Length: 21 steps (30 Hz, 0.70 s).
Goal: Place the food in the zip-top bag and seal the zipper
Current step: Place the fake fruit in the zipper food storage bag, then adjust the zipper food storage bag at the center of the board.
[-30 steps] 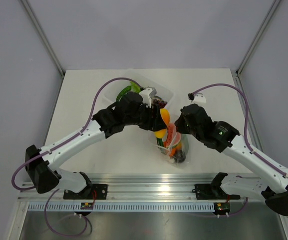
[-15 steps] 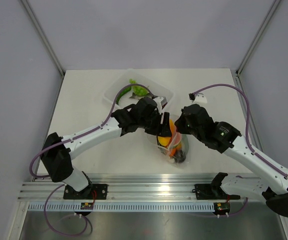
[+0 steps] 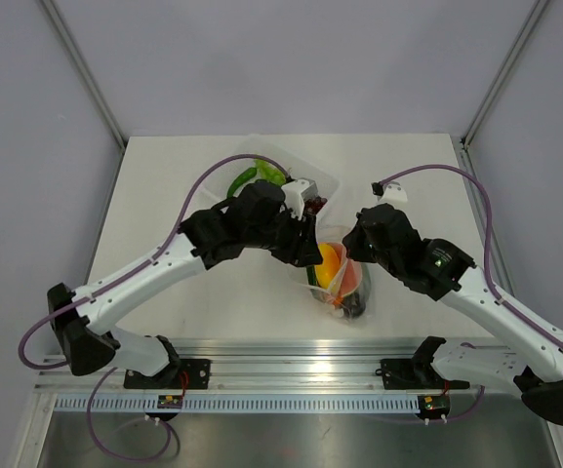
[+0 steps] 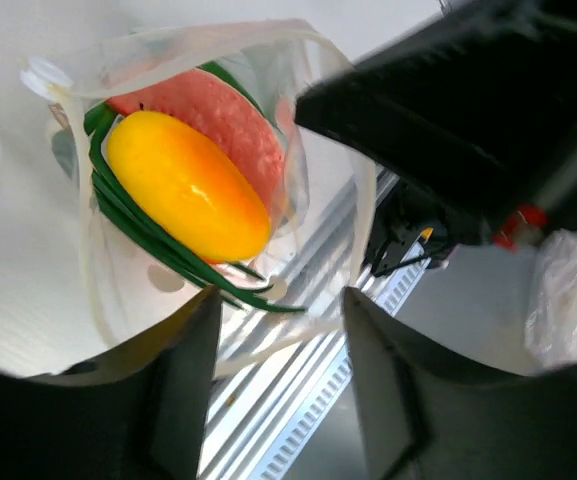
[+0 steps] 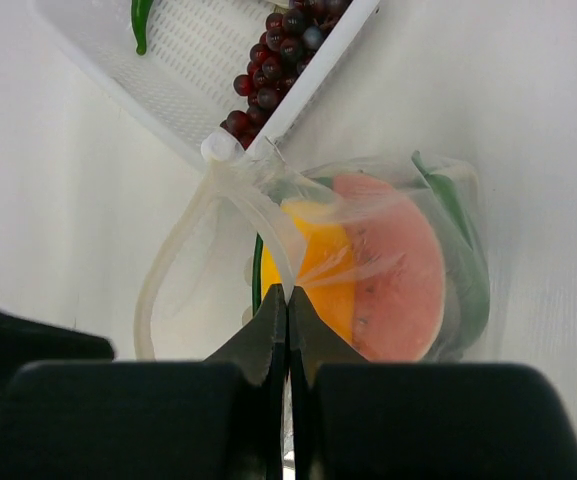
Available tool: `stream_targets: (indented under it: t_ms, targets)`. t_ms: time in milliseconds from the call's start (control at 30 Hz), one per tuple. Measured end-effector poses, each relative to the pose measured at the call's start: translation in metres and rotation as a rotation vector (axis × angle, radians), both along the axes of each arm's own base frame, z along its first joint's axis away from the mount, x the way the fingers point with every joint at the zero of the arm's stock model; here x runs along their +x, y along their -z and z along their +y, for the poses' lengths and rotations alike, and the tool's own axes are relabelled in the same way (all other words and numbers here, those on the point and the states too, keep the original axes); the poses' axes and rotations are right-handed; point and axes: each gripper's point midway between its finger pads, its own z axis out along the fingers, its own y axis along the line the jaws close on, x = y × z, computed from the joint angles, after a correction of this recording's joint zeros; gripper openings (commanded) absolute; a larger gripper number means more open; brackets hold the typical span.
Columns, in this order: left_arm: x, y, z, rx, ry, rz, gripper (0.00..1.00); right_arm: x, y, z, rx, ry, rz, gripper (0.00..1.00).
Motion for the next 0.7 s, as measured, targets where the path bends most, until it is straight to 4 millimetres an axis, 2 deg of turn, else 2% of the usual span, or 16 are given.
stream_targets:
  t_ms: [33,100,133,233,367,567,700]
  targets:
    - [-0.003,-0.006,0.006,-0.002,0.005,-0.017,0.29,0.0,0.0,0.0,0.0,0.0,0.0,0.0]
    - [-0.006,-0.015,0.016,-0.002,0.0,-0.045,0.19,0.0,0.0,0.0,0.0,0.0,0.0,0.0]
    - [-0.008,-0.019,0.023,0.005,-0.008,-0.058,0.11,0.0,0.0,0.0,0.0,0.0,0.0,0.0]
    - [-0.005,-0.023,0.038,0.028,-0.04,-0.089,0.05,0.0,0.0,0.0,0.001,-0.001,0.001,0.0]
    - [0.012,-0.021,0.059,0.074,-0.122,-0.112,0.07,0.0,0.0,0.0,0.001,-0.002,0.001,0.0]
    - [0.041,-0.014,0.085,0.133,-0.245,-0.131,0.18,-0.001,-0.002,-0.001,0.005,-0.001,-0.003,0.0]
    - [0.051,-0.003,0.092,0.17,-0.279,-0.114,0.29,-0.004,-0.004,-0.004,0.008,0.002,-0.004,0.0]
